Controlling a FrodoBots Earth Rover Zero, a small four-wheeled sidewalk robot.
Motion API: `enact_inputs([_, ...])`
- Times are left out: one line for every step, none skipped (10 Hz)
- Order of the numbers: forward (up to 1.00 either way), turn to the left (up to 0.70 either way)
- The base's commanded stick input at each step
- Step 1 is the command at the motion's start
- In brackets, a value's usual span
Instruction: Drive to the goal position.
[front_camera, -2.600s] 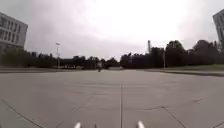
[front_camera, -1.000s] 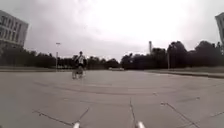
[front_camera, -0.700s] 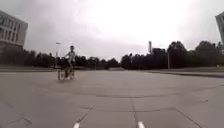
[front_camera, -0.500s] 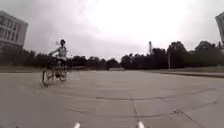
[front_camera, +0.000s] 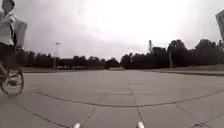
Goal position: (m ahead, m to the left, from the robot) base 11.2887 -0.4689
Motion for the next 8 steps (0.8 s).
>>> enact_inputs([0.85, 0.00])
enact_inputs([0.85, 0.00])
enact_inputs([0.85, 0.00])
enact_inputs([0.85, 0.00])
enact_inputs([0.85, 0.00])
enact_inputs([0.85, 0.00])
enact_inputs([0.85, 0.00])
enact_inputs([0.85, 0.00])
